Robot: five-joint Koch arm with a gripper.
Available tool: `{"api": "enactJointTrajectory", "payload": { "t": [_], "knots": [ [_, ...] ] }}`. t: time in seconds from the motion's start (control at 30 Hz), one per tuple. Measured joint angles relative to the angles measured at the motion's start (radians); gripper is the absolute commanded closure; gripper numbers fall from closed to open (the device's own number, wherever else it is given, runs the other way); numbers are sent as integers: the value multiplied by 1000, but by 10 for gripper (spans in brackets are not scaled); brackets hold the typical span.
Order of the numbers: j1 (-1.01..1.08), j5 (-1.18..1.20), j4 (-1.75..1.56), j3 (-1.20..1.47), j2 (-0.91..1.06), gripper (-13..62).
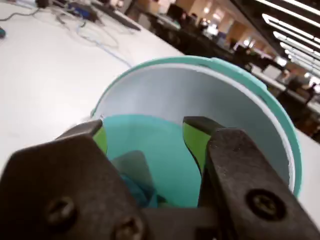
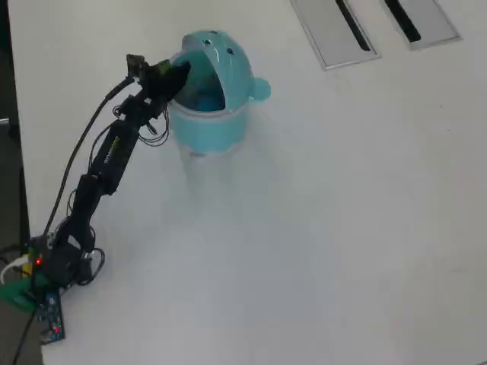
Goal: Grasp RGB lego blocks and put them in the bin one by one.
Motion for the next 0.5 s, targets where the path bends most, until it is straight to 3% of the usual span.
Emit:
{"api": "enactJointTrajectory", "payload": {
  "t": [0.3,0.5],
  "knots": [
    [0,0,319,-367,-52,215],
    [2,0,494,-390,-57,215]
  ]
}}
